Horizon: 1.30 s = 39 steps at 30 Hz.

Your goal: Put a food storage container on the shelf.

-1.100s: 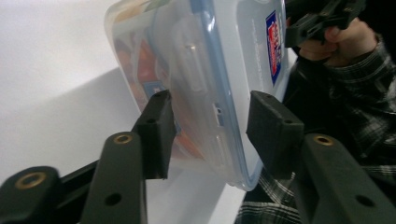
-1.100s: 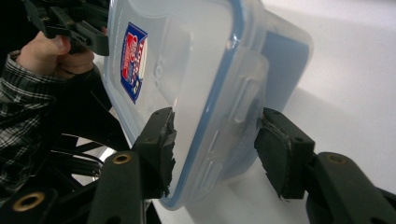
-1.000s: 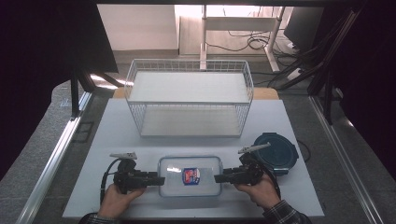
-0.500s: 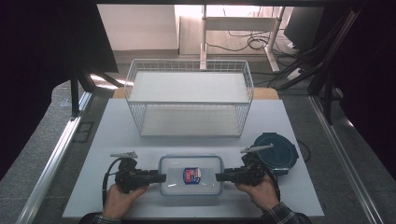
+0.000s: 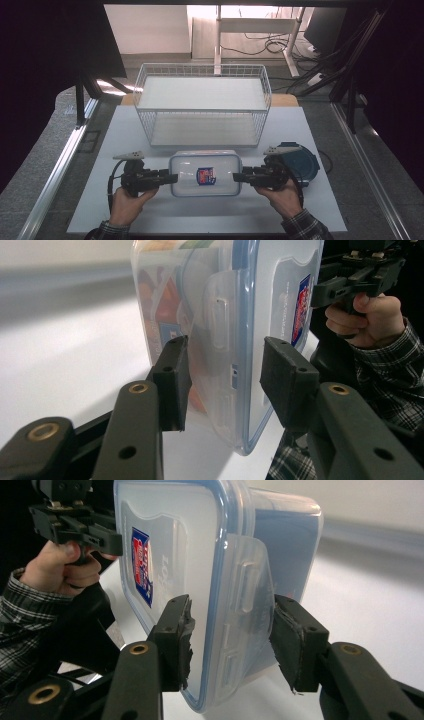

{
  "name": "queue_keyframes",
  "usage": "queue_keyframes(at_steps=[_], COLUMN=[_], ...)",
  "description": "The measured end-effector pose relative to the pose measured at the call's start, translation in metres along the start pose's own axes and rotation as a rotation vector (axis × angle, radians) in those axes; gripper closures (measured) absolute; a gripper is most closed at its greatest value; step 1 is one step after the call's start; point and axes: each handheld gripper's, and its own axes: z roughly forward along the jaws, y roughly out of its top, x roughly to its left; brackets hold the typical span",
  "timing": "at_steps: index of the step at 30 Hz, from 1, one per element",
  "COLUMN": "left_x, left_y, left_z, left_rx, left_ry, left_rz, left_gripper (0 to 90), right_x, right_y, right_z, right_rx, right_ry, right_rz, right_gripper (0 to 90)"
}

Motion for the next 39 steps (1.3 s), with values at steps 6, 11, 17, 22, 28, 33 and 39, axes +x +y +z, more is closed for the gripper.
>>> queue_keyframes(at_steps=[6,11,17,22,28,33,39], left_x=[-0.006,-0.012,-0.013,-0.011,-0.005,-0.002,0.002], left_y=[0.028,0.058,0.089,0.109,0.135,0.157,0.183], left_z=[-0.008,-0.015,-0.021,-0.024,-0.030,-0.036,-0.038], left_rx=[-0.026,-0.042,-0.059,-0.072,-0.085,-0.094,-0.098], left_ry=[0.011,0.018,0.018,0.015,0.012,0.011,0.014], left_rz=[0.046,0.083,0.104,0.116,0.121,0.131,0.146], left_gripper=[55.4,55.4,55.3,55.3,55.2,55.1,55.0], right_x=[0.003,0.004,0.004,0.005,0.005,0.005,0.001], right_y=[0.026,0.048,0.077,0.098,0.128,0.147,0.172], right_z=[-0.009,-0.017,-0.024,-0.028,-0.029,-0.029,-0.031], right_rx=[-0.030,-0.061,-0.088,-0.097,-0.102,-0.115,-0.126], right_ry=[0.001,0.001,-0.001,-0.007,-0.020,-0.026,-0.032], right_rz=[-0.036,-0.061,-0.082,-0.095,-0.110,-0.118,-0.127], right_gripper=[52.2,52.3,52.5,52.5,52.5,52.5,52.5])
